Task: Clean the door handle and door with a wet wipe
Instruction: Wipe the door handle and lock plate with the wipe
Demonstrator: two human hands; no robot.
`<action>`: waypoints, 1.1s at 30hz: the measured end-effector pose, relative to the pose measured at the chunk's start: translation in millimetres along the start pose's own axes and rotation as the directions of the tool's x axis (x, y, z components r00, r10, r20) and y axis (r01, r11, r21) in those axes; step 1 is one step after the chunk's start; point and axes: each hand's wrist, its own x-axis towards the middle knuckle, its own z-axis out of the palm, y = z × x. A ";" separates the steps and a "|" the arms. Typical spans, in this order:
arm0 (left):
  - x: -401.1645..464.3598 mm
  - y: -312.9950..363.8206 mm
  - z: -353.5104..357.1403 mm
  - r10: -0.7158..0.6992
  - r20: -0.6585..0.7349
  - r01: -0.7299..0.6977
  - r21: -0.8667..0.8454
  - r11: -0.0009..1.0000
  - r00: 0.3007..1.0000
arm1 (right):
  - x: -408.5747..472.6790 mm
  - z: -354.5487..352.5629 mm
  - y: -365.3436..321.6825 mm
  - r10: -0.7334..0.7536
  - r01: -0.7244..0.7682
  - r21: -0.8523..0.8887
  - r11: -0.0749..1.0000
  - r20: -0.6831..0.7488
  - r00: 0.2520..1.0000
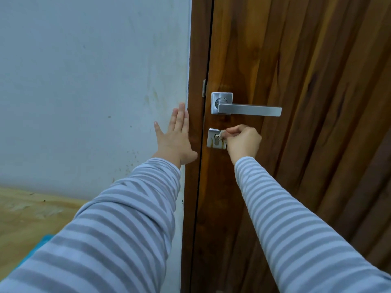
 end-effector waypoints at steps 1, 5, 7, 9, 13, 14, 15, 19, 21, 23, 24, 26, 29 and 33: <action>0.4 0.7 0.4 -0.008 -0.002 0.008 0.006 1.000 1.000 | -1.2 1.4 1.1 0.032 -0.032 0.045 0.998 -0.019 0.999; 3.6 2.7 7.2 -0.034 -0.039 0.036 0.032 0.999 0.999 | -10.2 6.0 12.3 0.073 -0.067 0.114 0.991 -0.045 0.996; 4.5 3.5 12.0 -0.041 -0.075 0.045 0.051 0.998 0.996 | -13.5 9.1 18.0 0.079 -0.070 0.146 0.987 -0.052 0.996; 4.9 4.4 16.4 -0.052 -0.108 0.060 0.067 0.996 0.993 | -15.2 11.9 20.8 0.084 -0.072 0.167 0.983 -0.067 0.994; 7.8 8.8 23.5 -0.091 -0.147 0.105 0.085 0.991 0.985 | -19.3 17.2 25.7 0.074 -0.055 0.192 0.980 -0.091 0.993; 8.5 9.8 25.2 -0.104 -0.155 0.119 0.090 0.989 0.982 | -20.5 18.5 27.5 0.072 -0.052 0.199 0.979 -0.091 0.993; 9.3 10.6 27.1 -0.114 -0.163 0.131 0.095 0.987 0.980 | -21.5 19.5 29.3 0.073 -0.053 0.206 0.977 -0.089 0.993; 10.9 12.0 29.6 -0.124 -0.186 0.145 0.099 0.985 0.975 | -26.9 22.7 43.2 0.080 -0.064 0.199 0.978 -0.075 0.994; 10.4 12.8 29.5 -0.131 -0.178 0.149 0.091 0.985 0.975 | -36.5 25.7 57.6 0.077 -0.056 0.199 0.978 -0.098 0.992; 11.4 12.8 29.3 -0.138 -0.176 0.155 0.087 0.984 0.975 | -48.9 29.1 70.0 0.036 -0.012 0.216 0.976 -0.107 0.994; 11.7 12.7 29.1 -0.137 -0.172 0.154 0.086 0.984 0.976 | -55.1 30.3 74.1 0.000 0.023 0.216 0.976 -0.106 0.994; 11.9 12.0 29.1 -0.136 -0.170 0.152 0.086 0.985 0.976 | -63.1 29.7 76.5 -0.114 0.136 0.203 0.970 -0.114 0.987; 11.1 11.2 28.4 -0.131 -0.169 0.147 0.084 0.986 0.977 | -64.3 22.1 67.8 -0.341 0.358 0.134 0.924 -0.132 0.931; 10.7 11.0 28.2 -0.125 -0.173 0.140 0.076 0.987 0.977 | -55.8 13.7 45.3 -0.567 0.576 0.049 0.816 -0.127 0.814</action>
